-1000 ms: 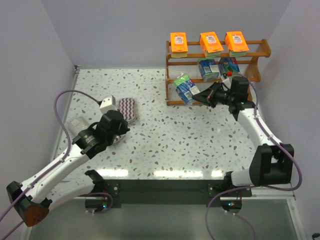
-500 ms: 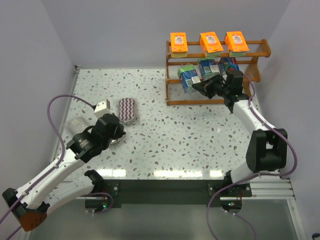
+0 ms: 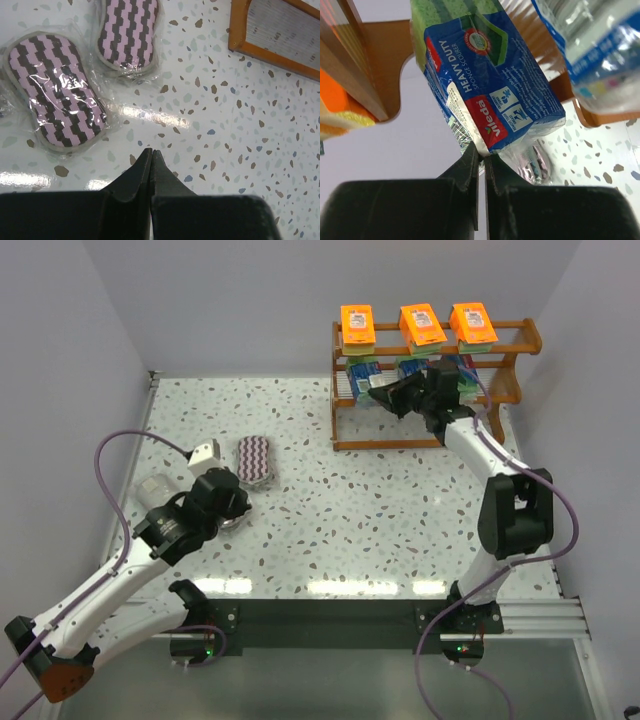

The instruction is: Place and organize the cleaning sponges onto the shelf

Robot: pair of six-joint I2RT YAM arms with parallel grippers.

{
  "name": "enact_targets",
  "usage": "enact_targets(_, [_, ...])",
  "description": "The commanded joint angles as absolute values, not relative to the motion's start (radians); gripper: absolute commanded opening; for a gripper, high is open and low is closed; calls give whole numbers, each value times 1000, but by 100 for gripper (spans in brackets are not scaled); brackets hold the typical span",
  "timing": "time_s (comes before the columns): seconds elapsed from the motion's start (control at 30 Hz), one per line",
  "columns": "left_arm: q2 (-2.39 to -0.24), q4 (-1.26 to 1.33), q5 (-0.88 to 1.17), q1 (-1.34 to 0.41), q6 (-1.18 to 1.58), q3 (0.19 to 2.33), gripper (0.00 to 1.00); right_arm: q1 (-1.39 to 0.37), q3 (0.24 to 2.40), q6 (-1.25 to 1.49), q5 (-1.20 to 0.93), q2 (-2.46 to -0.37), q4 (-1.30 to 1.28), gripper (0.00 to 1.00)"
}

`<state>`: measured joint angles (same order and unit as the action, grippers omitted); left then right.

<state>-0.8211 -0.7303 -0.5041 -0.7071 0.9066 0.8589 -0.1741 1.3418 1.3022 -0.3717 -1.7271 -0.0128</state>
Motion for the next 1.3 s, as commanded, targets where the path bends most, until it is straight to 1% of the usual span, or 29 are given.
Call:
enact_targets(0.0, [-807,-750,-522,-701,933,854,0,-189,1454,1330,-287,-1759,-46,0])
enact_targets(0.13, [-798,-761,-529,-703,943,851,0,-201,1505,1336,-265,-1808,-78,0])
enact_targets(0.4, [-781,-769,-535,-701,960,828,0,-219,1529,1359,-233,-1838,-97,0])
enact_targets(0.43, [-785,-769,-537,-701,965,825,0,-221,1532,1359,-233,-1842,-94,4])
enact_targets(0.47, [-784,-769,-537,-703,965,824,0,-224,1535,1365,-233,-1847,-86,11])
enact_targets(0.53, [-791,-767,-535,-703,968,822,0,-227,1548,1370,-239,-1856,-74,18])
enact_targets(0.57, [-793,-769,-535,-703,969,821,0,-229,1552,1368,-244,-1861,-65,28])
enact_targets(0.63, [-798,-769,-534,-701,973,822,0,-230,1565,1368,-270,-1868,-51,36])
enact_targets(0.67, [-796,-767,-534,-703,974,821,1,-232,1566,1368,-281,-1867,-38,43])
enact_targets(0.7, [-798,-765,-532,-701,976,819,2,-230,1563,1367,-296,-1855,-37,46])
enact_targets(0.73, [-799,-764,-534,-703,977,819,7,-232,1557,1364,-299,-1841,-37,48])
enact_targets(0.77, [-798,-761,-535,-701,977,821,11,-230,1549,1355,-301,-1826,-38,54])
enact_targets(0.8, [-798,-759,-538,-701,977,819,14,-232,1525,1348,-301,-1807,-41,57])
enact_targets(0.83, [-799,-758,-543,-701,980,822,21,-230,1513,1342,-302,-1766,-44,59])
enact_targets(0.87, [-801,-756,-546,-701,980,821,24,-230,1499,1329,-311,-1747,-61,64])
enact_targets(0.93, [-805,-750,-558,-701,980,825,31,-230,1456,1313,-334,-1703,-75,66])
enact_targets(1.0, [-813,-741,-572,-701,977,833,34,-230,1398,1289,-353,-1637,-89,69])
enact_targets(1.03, [-824,-736,-575,-701,976,841,38,-232,1375,1279,-359,-1614,-90,70])
enact_targets(1.07, [-831,-733,-580,-701,974,844,41,-230,1350,1263,-377,-1567,-94,71])
enact_targets(1.13, [-860,-718,-592,-701,962,862,42,-229,1298,1238,-387,-1530,-87,72])
enact_targets(1.27, [-920,-678,-594,-700,921,894,43,-224,1272,1146,-442,-1493,-146,71])
